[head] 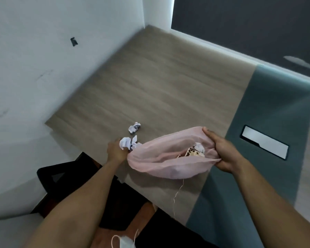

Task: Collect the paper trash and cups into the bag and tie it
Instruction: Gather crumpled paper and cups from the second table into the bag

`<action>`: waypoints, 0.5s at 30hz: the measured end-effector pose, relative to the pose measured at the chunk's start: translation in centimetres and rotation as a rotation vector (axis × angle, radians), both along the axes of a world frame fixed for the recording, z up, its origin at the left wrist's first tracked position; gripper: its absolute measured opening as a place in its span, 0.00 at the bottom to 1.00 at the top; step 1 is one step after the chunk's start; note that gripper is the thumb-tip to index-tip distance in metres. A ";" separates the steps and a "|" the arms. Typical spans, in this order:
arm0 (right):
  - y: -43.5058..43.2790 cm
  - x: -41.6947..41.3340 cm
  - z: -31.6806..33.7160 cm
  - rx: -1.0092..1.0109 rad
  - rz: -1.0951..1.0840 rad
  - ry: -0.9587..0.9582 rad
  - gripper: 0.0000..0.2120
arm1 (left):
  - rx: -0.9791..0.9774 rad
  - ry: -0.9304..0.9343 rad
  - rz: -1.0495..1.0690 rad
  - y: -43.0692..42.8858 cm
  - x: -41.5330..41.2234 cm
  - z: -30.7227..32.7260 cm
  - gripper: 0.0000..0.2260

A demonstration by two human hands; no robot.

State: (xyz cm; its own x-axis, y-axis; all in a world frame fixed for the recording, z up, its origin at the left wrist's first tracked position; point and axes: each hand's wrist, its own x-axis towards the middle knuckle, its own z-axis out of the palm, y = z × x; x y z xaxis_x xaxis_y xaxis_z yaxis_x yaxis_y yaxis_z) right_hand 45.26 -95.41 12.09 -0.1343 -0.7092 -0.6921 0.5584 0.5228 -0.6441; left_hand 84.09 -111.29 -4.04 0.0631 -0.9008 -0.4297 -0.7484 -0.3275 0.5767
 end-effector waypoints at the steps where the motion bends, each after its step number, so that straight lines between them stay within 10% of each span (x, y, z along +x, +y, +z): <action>1: 0.0 0.1 -0.2 0.013 -0.003 0.010 0.16 | 0.017 -0.098 -0.082 -0.9 0.6 -2.5 0.19; 6: -0.2 0.7 -0.7 0.066 -0.047 0.014 0.28 | 0.086 -0.102 -0.180 -1.1 0.9 -6.8 0.30; 15: -0.6 2.0 -2.4 0.060 -0.092 0.001 0.40 | 0.018 0.052 0.082 -0.9 0.9 -2.3 0.17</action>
